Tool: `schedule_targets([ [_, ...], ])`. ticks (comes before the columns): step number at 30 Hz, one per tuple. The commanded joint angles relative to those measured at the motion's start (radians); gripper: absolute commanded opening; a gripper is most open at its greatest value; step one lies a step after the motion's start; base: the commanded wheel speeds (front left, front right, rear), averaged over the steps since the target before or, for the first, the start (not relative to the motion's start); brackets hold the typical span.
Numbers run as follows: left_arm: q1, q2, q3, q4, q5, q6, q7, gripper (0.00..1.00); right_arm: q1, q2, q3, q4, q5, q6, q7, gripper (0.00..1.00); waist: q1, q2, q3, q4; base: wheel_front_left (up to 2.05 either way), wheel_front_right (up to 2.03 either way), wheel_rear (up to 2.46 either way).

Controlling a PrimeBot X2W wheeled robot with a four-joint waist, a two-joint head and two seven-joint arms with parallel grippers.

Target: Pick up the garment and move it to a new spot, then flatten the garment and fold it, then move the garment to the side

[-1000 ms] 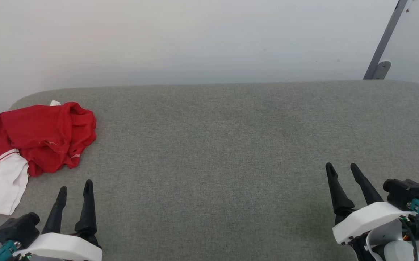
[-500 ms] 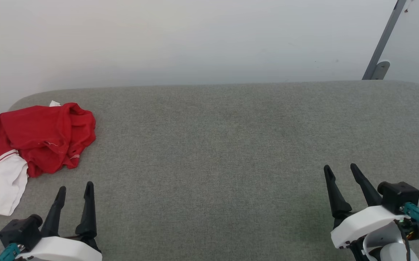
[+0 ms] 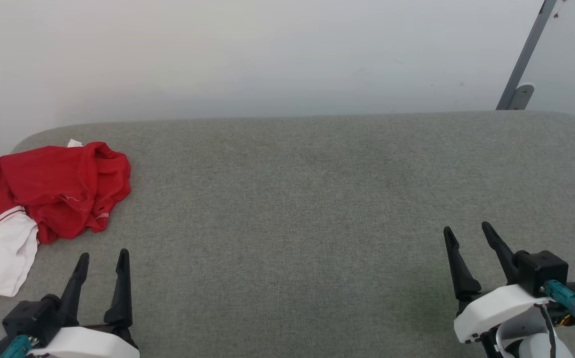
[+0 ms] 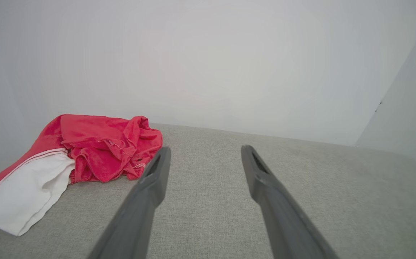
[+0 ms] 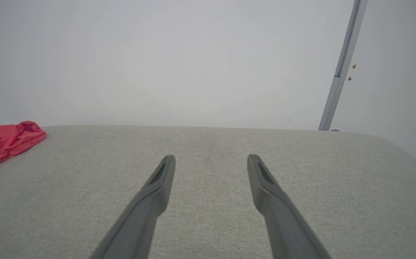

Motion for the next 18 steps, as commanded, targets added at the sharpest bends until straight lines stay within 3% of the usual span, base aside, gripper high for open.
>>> schedule_targets([
  [1,0.01,0.004,-0.004,-0.004,0.015,0.002,-0.01,1.0,0.0,0.0,0.0,-0.005,-0.017,0.0,-0.011,1.0,0.0,0.0,0.0,0.0,0.0,0.0,0.0],
  [18,0.004,-0.001,0.005,0.01,-0.015,-0.003,-0.009,1.0,-0.008,0.009,0.006,-0.008,-0.026,0.0,-0.012,1.0,0.0,0.0,-0.002,0.015,0.0,0.0,0.0],
])
